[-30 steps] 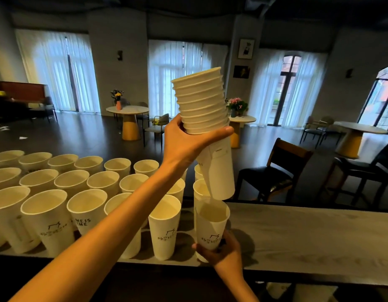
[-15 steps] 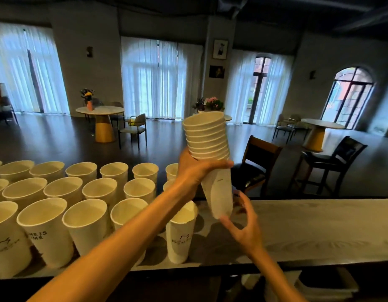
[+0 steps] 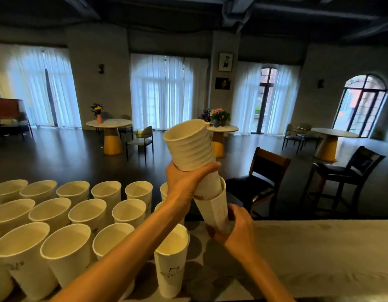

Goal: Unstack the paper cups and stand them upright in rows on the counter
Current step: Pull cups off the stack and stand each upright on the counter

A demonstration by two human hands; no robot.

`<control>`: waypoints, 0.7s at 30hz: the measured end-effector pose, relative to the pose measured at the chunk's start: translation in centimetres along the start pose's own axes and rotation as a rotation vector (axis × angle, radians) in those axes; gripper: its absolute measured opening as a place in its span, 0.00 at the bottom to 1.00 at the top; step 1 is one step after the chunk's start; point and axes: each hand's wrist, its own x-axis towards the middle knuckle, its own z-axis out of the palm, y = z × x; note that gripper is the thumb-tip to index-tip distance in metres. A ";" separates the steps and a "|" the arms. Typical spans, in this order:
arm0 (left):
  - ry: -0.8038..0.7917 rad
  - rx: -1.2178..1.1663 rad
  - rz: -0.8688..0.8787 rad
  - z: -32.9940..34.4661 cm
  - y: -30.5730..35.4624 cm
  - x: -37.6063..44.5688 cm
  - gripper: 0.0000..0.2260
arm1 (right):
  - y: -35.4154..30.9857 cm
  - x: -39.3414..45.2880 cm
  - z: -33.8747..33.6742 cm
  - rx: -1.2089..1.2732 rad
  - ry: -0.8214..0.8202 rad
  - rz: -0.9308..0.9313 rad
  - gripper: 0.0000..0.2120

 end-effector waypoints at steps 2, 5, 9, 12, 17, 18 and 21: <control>0.042 -0.110 -0.018 -1.1 1.7 1.4 0.39 | 1.0 0.5 1.3 0.032 -0.108 0.171 0.42; 0.055 -0.212 0.002 -2.9 3.9 3.8 0.23 | 2.8 1.6 4.4 0.097 -0.203 0.258 0.43; 0.109 -0.234 0.033 -5.0 4.3 6.6 0.40 | 4.0 2.7 7.2 0.182 -0.234 0.296 0.40; 0.171 -0.224 0.044 -6.5 3.2 7.6 0.45 | 4.4 3.3 8.6 0.212 -0.265 0.326 0.42; 0.154 -0.244 0.008 -7.5 1.7 8.4 0.50 | 5.0 4.1 10.1 0.235 -0.255 0.340 0.43; 0.147 -0.241 0.009 -7.3 1.6 8.2 0.48 | 4.9 4.2 10.1 0.236 -0.256 0.345 0.42; 0.156 -0.233 0.025 -6.8 0.9 8.1 0.37 | 4.6 4.6 9.9 0.233 -0.282 0.348 0.42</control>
